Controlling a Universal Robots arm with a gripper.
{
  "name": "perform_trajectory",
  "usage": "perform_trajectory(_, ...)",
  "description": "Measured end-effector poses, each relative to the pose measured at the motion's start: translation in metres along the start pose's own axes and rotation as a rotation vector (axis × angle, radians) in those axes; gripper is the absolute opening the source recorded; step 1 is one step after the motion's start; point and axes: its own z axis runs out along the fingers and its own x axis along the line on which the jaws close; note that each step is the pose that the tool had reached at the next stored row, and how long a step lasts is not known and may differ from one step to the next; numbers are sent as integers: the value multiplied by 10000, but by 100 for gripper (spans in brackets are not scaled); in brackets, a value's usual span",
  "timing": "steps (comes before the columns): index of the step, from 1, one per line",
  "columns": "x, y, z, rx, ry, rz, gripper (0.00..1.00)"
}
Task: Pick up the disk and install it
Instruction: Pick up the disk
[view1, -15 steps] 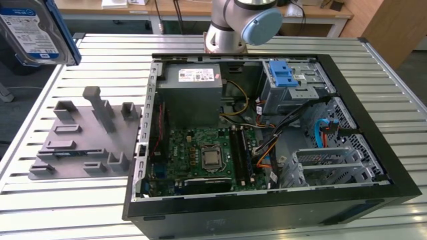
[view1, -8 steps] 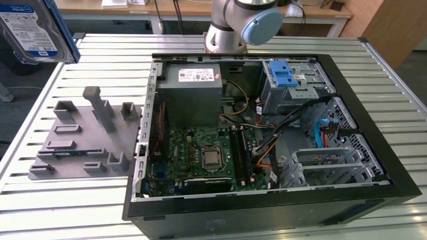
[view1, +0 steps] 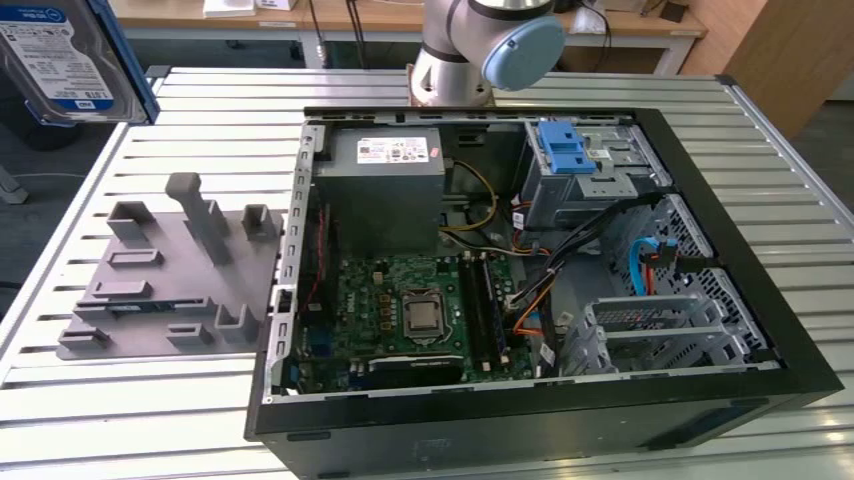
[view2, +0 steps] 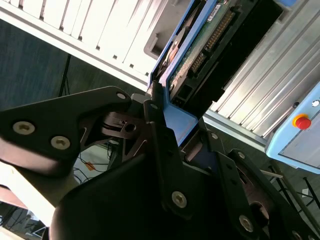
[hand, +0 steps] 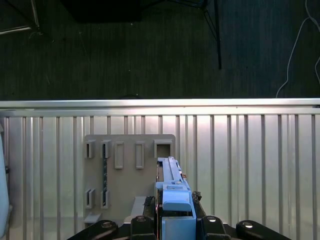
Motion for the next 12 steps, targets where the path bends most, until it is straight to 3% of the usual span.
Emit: perform_trajectory(12,-2,-82,1,1,-1,-1,36)
